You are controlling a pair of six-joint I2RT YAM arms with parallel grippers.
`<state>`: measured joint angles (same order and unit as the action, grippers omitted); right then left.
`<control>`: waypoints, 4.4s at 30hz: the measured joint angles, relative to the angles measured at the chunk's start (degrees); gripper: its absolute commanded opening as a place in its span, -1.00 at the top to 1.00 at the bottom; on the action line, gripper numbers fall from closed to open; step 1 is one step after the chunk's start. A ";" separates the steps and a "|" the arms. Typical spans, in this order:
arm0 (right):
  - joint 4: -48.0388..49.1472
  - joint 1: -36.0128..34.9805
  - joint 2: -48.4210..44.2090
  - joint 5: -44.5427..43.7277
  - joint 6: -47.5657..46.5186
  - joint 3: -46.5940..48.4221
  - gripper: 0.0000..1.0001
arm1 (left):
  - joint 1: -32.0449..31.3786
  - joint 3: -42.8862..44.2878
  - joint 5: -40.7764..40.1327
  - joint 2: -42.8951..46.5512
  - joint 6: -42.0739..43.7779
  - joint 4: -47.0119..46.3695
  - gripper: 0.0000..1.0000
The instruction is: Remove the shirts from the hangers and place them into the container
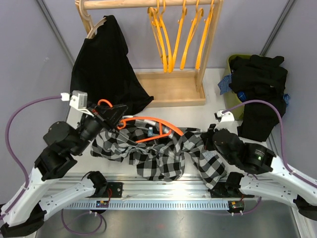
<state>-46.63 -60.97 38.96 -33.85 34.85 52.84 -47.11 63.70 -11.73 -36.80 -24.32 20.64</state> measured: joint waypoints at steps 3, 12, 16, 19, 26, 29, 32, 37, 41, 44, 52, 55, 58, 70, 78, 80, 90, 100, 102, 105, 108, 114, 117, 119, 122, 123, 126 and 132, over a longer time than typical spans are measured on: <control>0.13 -0.02 2.29 -1.60 1.57 -0.48 1.00 | 0.00 -0.02 2.82 2.34 -2.12 -1.09 1.00; 4.90 0.00 12.35 2.05 1.95 -2.73 1.00 | 0.17 -19.93 12.22 6.99 -14.51 -25.14 1.00; 8.31 -0.02 21.07 6.54 1.84 -4.90 1.00 | 0.17 -24.48 15.72 2.99 -20.63 -35.74 1.00; 8.70 -0.02 22.45 8.09 1.86 -6.25 1.00 | 0.20 -24.22 17.79 -0.26 -23.71 -43.82 1.00; 8.76 -0.02 21.42 8.17 1.62 -6.25 1.00 | 0.22 -20.44 19.87 -4.00 -25.35 -51.82 1.00; 6.93 -0.02 16.68 8.33 0.59 -5.77 -0.10 | 0.22 -14.21 19.82 -5.68 -20.06 -42.05 1.00; 4.07 -0.02 9.14 8.59 -1.64 -2.23 -0.50 | 0.22 -9.57 19.02 -7.02 -13.11 -29.92 1.00; 0.66 -0.02 0.92 9.40 -5.05 7.91 -0.71 | 0.22 -7.74 18.53 -9.35 -3.67 -11.58 1.00; -1.53 0.00 -2.40 10.62 -6.95 12.41 -0.67 | 0.22 -9.40 19.32 -11.28 0.90 -1.53 1.00; -2.40 -0.02 -2.67 13.25 -8.00 12.55 -0.65 | 0.22 -9.84 20.13 -11.54 2.67 1.81 1.00; 2.71 0.00 -0.44 26.64 -8.70 9.55 -0.55 | 0.02 -9.29 21.79 -16.26 4.31 1.90 1.00; 5.35 0.00 0.87 30.53 -8.48 8.31 -0.50 | -0.66 -8.44 21.75 -18.49 4.63 1.49 1.00; 7.74 -0.02 1.55 33.59 -7.98 6.95 -0.29 | -1.01 -8.00 21.57 -19.67 4.68 0.66 1.00; 11.72 0.22 3.30 37.53 -5.44 4.13 1.00 | -1.01 -1.73 19.91 -23.02 6.86 1.05 0.29; 3.48 0.28 3.37 33.86 -9.35 13.14 1.00 | -2.34 -3.32 20.39 -18.64 3.87 -1.20 -0.98; 2.14 0.28 3.85 33.42 -11.19 17.00 1.00 | -2.86 -5.20 20.59 -14.93 2.64 -2.49 -0.98; 4.46 0.09 10.45 32.61 -21.09 34.25 1.00 | -2.84 -15.50 12.07 6.45 -1.07 5.01 -0.98; 13.00 -0.28 25.00 24.11 -28.17 43.80 1.00 | -2.64 -18.10 4.61 16.94 -3.37 16.22 -0.98; 13.97 -0.28 28.63 22.47 -29.64 45.79 1.00 | -2.54 -18.05 3.54 18.14 -3.34 18.99 -0.98; 14.25 -0.26 32.81 20.35 -31.19 47.21 1.00 | -2.40 -17.57 2.19 20.37 -3.30 23.78 -0.98; 13.77 -0.26 33.11 20.39 -31.34 46.42 1.00 | -2.38 -15.45 0.87 22.45 -3.10 27.39 -0.98; 10.67 -0.28 25.64 23.28 -28.57 42.69 1.00 | -2.51 -11.30 -0.31 23.74 -2.82 23.17 -0.98; 7.91 -0.24 21.62 23.93 -28.11 39.69 1.00 | -2.62 -11.04 -1.49 24.79 -2.23 17.33 -0.97; 5.11 -0.11 19.56 24.09 -27.71 37.13 1.00 | -2.67 -10.19 -3.15 24.81 -1.68 12.55 -0.98; 2.01 -0.15 18.62 24.41 -27.32 35.58 1.00 | -2.67 -9.03 -5.81 23.87 -1.42 7.98 -0.98; 1.18 -0.15 18.67 24.15 -27.30 35.34 1.00 | -2.67 -8.85 -6.40 23.47 -1.44 6.80 -0.98; 0.02 -0.11 18.27 23.74 -27.41 35.23 1.00 | -2.67 -8.39 -7.13 21.59 -2.54 7.23 -0.98; 1.38 -0.13 18.86 21.11 -30.08 41.33 1.00 | -2.67 -14.10 -5.33 19.43 -7.69 14.62 -0.98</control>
<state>-45.25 -61.10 57.82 -12.73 4.78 94.17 -49.78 49.60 -17.06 -17.37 -32.01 35.27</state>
